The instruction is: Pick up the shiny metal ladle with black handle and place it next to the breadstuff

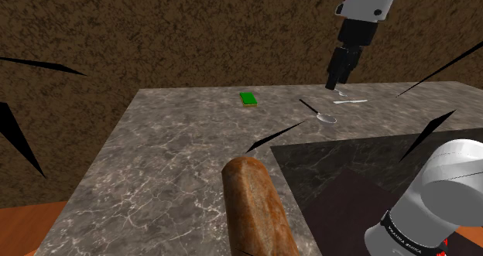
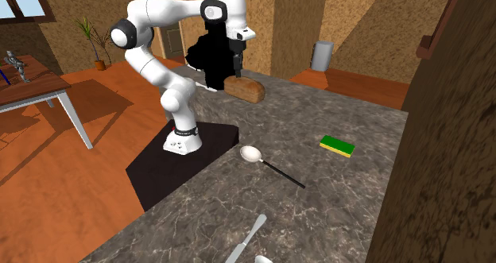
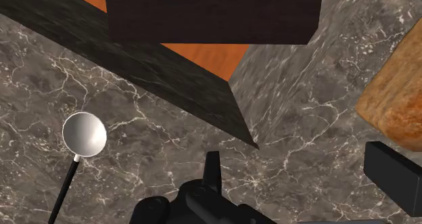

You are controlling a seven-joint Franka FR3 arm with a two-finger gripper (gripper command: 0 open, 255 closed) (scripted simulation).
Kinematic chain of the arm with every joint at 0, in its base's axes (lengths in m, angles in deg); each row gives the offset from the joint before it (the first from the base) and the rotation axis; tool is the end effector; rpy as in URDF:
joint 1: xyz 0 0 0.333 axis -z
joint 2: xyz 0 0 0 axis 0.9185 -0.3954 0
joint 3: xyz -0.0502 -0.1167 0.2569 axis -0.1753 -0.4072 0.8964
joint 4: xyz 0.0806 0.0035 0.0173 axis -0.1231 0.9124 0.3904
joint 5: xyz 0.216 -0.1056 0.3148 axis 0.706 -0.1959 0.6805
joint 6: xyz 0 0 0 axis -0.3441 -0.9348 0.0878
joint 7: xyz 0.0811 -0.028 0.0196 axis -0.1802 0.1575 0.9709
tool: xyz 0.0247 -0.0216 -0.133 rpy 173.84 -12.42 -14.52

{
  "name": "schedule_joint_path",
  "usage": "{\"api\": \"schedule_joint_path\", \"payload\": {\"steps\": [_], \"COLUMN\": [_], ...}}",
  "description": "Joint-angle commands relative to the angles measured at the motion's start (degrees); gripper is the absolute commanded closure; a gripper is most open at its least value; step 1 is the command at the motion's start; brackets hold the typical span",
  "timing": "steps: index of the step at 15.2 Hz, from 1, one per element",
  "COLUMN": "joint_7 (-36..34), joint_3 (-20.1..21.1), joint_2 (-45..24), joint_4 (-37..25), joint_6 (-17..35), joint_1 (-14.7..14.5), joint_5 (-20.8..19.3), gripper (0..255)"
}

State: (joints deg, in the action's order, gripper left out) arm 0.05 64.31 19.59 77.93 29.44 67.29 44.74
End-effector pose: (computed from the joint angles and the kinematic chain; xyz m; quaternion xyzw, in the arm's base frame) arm 0.3268 0.0278 0.5563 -0.9980 -0.0515 -0.0155 0.0327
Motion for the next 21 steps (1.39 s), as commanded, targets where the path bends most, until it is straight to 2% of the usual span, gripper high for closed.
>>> {"api": "schedule_joint_path", "payload": {"steps": [1,11,21], "joint_7": [0.0,0.0,0.2], "joint_3": [0.0,-5.1,-10.8], "joint_2": [0.0,-11.3,-26.3], "joint_4": [0.0,3.5,1.5], "joint_6": [0.0,16.2,30.7], "joint_1": [0.0,5.8,10.5], "joint_5": [0.0,-2.9,-3.4], "gripper": [0,0,0]}}
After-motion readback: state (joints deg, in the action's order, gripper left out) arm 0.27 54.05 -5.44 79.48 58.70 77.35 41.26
